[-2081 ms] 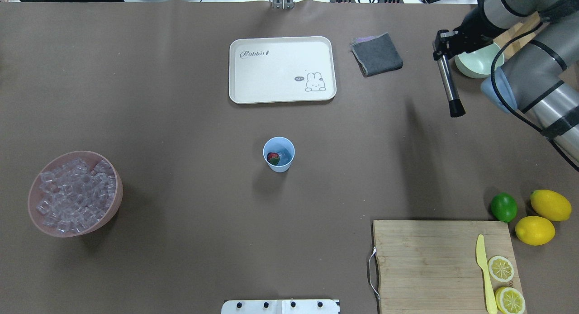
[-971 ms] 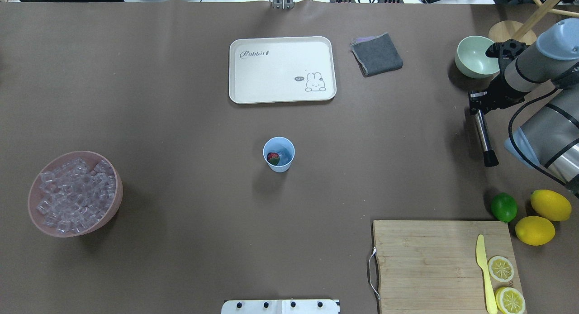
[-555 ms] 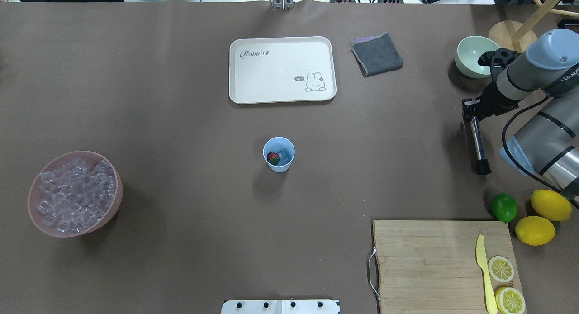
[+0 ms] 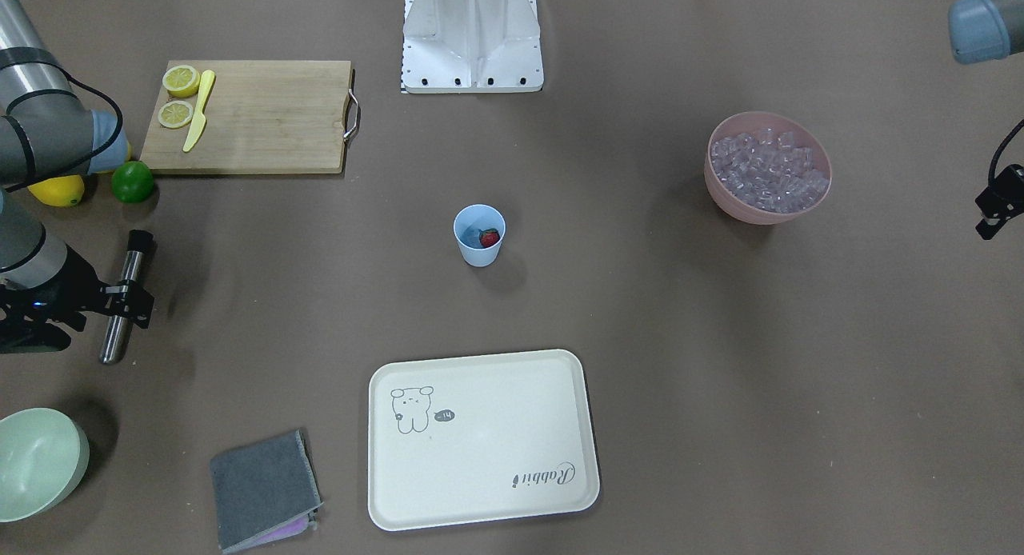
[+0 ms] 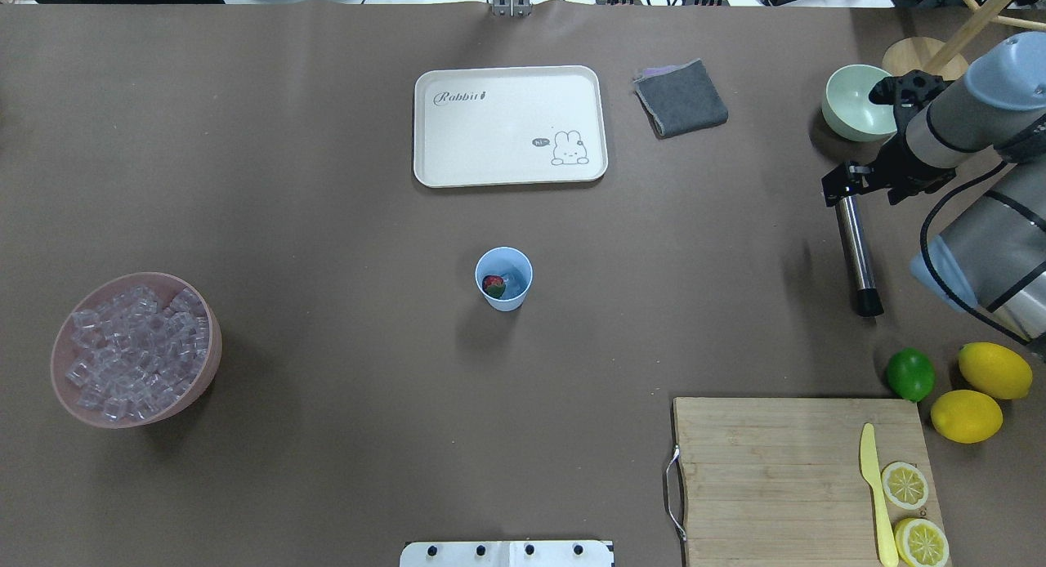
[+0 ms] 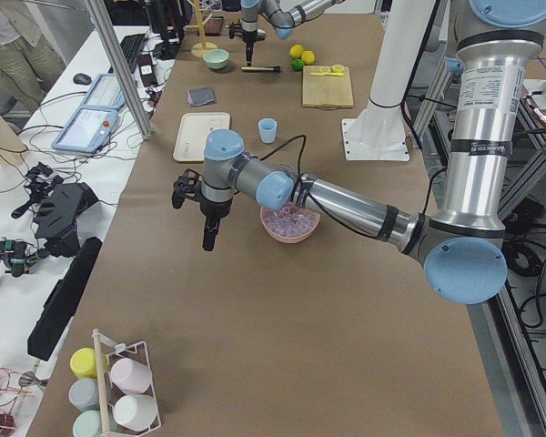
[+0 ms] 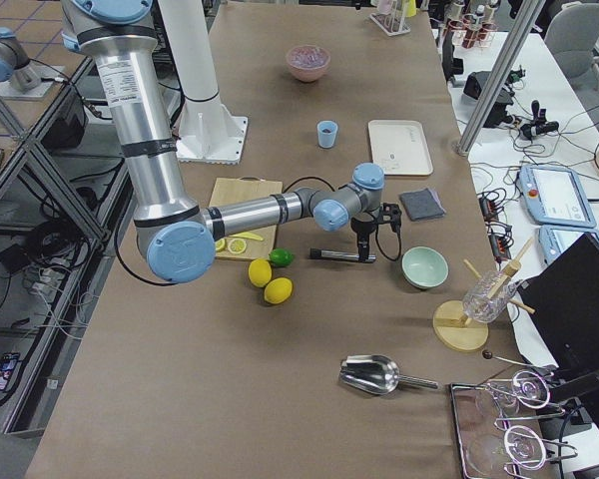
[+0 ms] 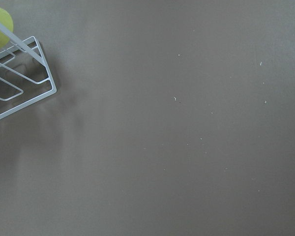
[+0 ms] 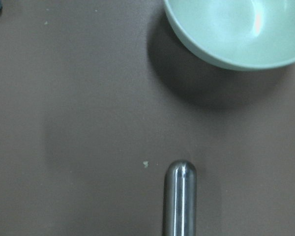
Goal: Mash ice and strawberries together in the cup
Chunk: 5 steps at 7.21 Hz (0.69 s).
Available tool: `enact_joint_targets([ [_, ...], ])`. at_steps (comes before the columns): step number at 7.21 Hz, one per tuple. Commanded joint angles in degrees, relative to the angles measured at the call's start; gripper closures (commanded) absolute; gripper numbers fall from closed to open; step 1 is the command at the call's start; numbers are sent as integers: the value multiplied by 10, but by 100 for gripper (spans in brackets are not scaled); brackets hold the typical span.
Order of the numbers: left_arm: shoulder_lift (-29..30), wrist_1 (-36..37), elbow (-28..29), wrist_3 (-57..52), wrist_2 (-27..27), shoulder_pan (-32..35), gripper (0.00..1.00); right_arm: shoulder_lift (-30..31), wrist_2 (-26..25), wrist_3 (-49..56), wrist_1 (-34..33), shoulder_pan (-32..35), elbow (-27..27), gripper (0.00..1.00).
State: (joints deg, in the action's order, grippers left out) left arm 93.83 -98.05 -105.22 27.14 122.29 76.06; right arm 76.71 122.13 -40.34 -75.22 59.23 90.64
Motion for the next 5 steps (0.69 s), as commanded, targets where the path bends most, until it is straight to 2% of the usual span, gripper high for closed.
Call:
enact_joint_targets([
  [1,-9,6,0,-31,3,8,2,21,21,169,-199,83,114,0],
  [2,-10,28,0,-87,4,45,2,52,24,256,-227,139,133,0],
  [3,-10,70,-3,-157,7,86,2,85,62,322,-228,197,129,0],
  [4,-14,113,3,-239,21,127,2,113,95,363,-229,253,123,0],
  [5,-39,129,3,-290,36,160,2,147,98,390,-226,291,123,0],
])
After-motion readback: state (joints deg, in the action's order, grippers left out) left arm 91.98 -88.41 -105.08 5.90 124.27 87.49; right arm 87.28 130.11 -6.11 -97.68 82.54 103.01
